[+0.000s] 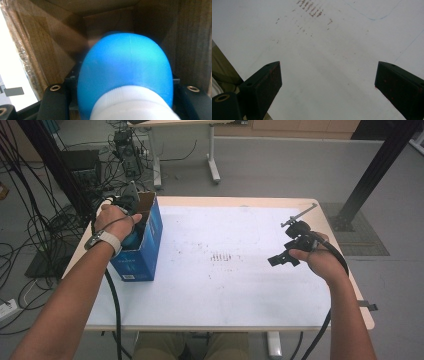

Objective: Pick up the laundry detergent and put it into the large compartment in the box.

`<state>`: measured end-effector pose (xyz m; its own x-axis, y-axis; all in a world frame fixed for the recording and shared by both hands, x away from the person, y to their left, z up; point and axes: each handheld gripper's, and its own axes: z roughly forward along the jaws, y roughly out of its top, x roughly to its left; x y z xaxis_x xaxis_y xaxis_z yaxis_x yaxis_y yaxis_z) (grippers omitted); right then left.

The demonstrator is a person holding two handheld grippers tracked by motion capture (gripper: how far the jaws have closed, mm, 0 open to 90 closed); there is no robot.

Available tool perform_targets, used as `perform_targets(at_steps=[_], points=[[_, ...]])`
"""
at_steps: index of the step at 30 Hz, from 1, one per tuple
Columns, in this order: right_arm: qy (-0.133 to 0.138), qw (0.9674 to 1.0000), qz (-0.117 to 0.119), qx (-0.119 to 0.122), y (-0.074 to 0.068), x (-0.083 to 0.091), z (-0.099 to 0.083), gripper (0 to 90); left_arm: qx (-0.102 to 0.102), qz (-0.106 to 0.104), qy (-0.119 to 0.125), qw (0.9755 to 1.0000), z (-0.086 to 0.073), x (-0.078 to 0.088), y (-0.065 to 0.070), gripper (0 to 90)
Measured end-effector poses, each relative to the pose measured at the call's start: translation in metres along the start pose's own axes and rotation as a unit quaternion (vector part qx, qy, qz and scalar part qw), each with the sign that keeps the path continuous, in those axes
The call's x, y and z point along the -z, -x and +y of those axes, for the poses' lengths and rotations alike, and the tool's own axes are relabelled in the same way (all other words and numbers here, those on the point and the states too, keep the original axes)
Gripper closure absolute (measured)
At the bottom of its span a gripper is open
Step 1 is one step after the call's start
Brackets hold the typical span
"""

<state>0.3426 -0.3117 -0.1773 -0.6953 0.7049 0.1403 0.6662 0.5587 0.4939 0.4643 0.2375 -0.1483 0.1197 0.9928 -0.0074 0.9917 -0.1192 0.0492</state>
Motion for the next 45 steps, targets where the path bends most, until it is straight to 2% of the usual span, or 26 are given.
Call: perform_targets(at_steps=[23, 45], points=[[0.001, 1.0, 0.0, -0.001, 0.0002, -0.0005, -0.0019, 7.1, 0.001, 0.001, 0.002, 1.0, -0.0012, -0.0002, 0.001, 38.6], [0.0, 1.0, 0.001, -0.003, 0.0004, -0.0004, -0.0028, 7.1, 0.0, -0.007, 0.008, 0.9999, -0.0028, -0.0022, -0.0017, 36.4]])
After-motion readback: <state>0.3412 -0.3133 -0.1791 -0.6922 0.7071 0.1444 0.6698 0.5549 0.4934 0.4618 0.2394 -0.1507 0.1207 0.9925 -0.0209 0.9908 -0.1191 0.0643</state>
